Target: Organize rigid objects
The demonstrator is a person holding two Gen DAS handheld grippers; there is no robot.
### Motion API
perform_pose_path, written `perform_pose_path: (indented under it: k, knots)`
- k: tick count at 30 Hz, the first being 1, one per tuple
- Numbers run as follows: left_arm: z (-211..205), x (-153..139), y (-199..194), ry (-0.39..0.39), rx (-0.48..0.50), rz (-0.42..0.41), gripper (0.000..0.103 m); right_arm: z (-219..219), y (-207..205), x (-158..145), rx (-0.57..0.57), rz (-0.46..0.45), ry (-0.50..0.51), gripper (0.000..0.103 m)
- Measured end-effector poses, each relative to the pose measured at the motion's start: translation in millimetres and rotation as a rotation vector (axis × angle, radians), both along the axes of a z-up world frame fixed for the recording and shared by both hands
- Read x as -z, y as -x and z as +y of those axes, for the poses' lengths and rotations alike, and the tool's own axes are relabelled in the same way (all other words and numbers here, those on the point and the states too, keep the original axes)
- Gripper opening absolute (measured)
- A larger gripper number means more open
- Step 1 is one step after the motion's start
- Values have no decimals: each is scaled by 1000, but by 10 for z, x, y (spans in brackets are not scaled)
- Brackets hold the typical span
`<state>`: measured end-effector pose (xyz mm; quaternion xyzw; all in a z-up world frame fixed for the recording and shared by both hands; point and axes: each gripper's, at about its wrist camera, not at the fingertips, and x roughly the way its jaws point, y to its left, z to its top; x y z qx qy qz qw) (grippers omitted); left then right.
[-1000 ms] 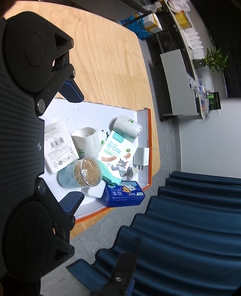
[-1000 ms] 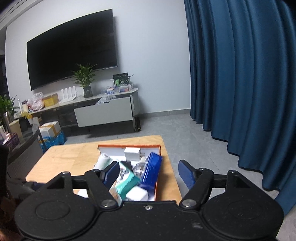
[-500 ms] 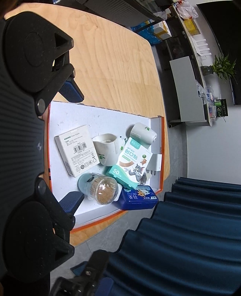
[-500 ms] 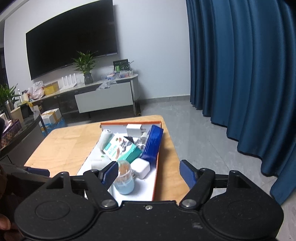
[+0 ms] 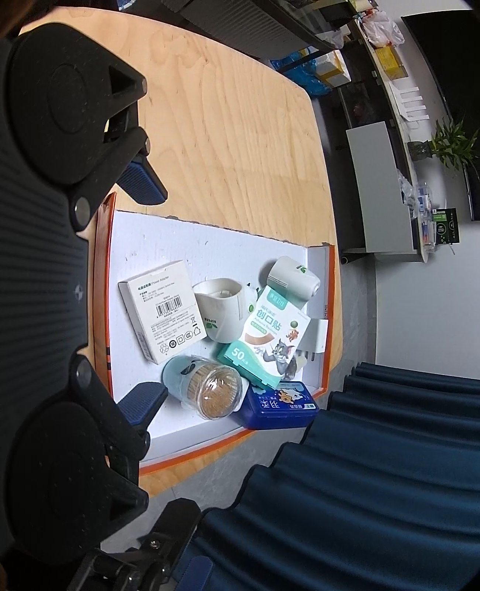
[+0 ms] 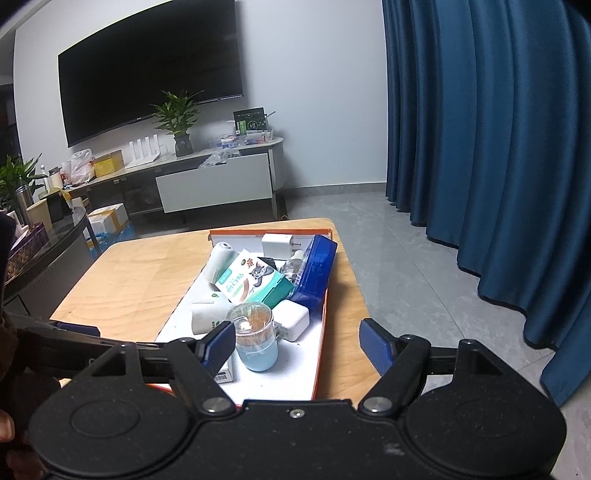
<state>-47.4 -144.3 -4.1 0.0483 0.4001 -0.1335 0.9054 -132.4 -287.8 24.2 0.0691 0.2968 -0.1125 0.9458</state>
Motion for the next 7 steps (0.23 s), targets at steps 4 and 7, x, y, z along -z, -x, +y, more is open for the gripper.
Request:
perform_pose_path:
  k: [4, 7]
  knots:
    - [10, -13, 16, 1, -3, -13, 103, 30, -3, 4, -4, 1, 7, 88]
    - [30, -35, 22, 2, -10, -20, 103, 36, -6, 2, -3, 2, 8, 88]
